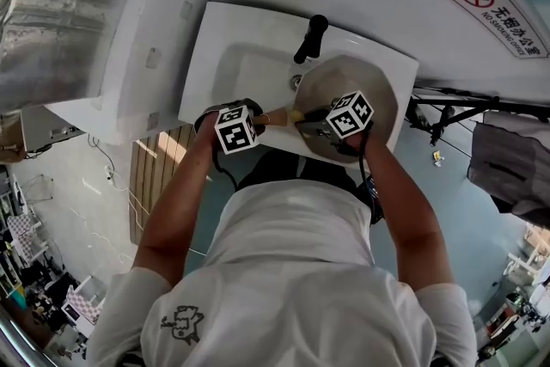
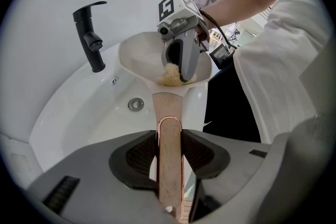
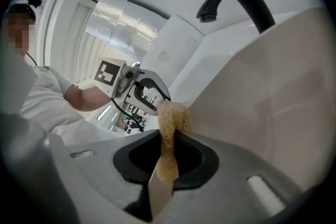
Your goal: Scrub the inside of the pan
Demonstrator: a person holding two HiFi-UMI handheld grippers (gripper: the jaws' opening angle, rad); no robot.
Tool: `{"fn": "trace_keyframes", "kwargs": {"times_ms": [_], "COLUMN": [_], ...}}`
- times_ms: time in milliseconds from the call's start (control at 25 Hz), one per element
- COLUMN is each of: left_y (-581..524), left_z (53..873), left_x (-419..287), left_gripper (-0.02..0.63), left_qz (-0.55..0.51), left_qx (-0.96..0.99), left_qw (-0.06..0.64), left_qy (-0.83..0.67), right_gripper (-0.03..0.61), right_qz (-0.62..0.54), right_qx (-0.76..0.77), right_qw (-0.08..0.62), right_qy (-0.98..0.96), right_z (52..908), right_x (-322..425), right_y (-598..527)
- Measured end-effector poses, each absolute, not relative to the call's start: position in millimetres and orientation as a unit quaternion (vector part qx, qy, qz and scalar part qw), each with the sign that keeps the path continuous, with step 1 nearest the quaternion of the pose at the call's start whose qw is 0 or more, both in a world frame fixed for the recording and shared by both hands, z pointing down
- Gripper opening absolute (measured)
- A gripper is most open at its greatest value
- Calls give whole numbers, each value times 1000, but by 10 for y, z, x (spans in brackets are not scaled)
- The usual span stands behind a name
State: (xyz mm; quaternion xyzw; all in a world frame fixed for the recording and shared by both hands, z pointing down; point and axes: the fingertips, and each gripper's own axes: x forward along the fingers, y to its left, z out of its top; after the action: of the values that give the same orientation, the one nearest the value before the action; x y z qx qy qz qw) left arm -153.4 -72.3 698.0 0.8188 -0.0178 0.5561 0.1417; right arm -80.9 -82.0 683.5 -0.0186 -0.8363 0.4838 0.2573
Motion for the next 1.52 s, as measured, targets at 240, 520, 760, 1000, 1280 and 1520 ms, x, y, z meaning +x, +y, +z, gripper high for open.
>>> {"fn": "trace_keyframes", "kwargs": {"times_ms": [240,520,760,1000,1280,1520], "left_y": [-748,-748,-733,-736,-732,-733], "left_z": [6978,6977,6972,6967,6969,6980], "left_x": [-1524,-1529,-1525,-1515,-1514,-1521], "left_gripper": [156,155,156,156,156,156], "left_qz": [555,558,556,553,556,556], "left_qx": [820,818,819,820,819,818], "left_qw": [138,138,141,144,145,148], "left_qy": [-17,-15,-18,-15,-11,-10], "right_gripper": [58,57,57,57,57,57], "right_qz": [498,520,523,531,490,422], "right_qx": [-66,-110,-115,-114,-100,-80], "right_qw": [301,368,463,530,621,718], "right_qy": [-810,-763,-706,-651,-603,-547], "right_z": [6802,6822,6914,6937,7009,7102], "right_x": [-634,-317,126,545,873,1266], "right_y": [-485,-84,89,146,63,-121]}}
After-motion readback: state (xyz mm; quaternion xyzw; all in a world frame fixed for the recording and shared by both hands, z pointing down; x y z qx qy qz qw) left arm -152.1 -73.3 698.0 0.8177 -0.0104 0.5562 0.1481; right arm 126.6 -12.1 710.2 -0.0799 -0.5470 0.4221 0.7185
